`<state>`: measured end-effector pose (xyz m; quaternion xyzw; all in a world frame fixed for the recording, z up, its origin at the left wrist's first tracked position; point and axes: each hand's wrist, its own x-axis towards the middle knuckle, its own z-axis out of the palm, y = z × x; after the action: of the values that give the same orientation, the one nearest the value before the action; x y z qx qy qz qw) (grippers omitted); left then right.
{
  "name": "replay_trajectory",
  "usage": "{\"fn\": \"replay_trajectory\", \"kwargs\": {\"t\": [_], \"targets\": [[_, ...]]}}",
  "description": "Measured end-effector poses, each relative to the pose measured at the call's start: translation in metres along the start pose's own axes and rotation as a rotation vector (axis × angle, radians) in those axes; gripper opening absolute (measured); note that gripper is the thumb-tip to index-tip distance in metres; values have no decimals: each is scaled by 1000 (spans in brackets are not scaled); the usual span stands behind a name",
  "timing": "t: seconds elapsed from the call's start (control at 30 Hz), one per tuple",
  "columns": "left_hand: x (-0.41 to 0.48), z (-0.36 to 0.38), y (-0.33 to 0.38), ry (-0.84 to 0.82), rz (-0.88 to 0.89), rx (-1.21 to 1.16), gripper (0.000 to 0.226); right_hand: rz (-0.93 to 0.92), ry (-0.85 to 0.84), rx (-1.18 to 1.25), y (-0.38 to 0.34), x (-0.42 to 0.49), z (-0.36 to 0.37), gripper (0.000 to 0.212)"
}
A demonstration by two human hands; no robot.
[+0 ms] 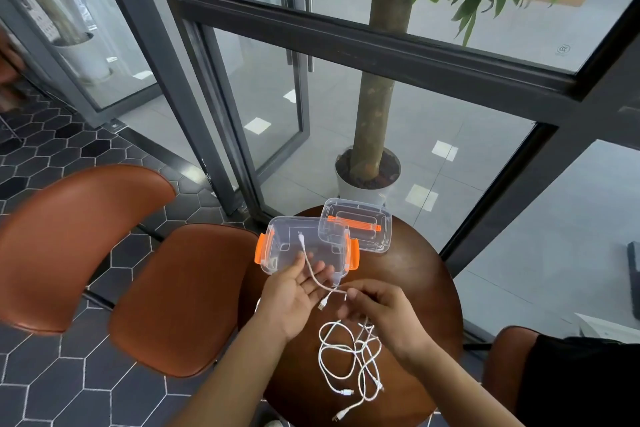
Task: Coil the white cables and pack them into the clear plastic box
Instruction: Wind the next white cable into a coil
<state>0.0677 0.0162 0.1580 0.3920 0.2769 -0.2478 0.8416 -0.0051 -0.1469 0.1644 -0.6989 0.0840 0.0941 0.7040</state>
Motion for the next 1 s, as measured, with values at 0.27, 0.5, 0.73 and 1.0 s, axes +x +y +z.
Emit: {"fn": "replay_trajectory", "kwargs": {"t": [0.27,0.5,0.73,1.0], "targets": [[-7,6,17,-80,34,29,36,7,-155,-228,24,-1,-13,13],[-33,9,35,-373,-29,290,45,173,-326,-563,26,9,-41,26],[-49,14,25,-474,-103,931,42,60,-4,-614,-33,42,-37,39],[-36,17,4,-257,123,570,36,26,-41,-297,-69,11,-2,23]]}}
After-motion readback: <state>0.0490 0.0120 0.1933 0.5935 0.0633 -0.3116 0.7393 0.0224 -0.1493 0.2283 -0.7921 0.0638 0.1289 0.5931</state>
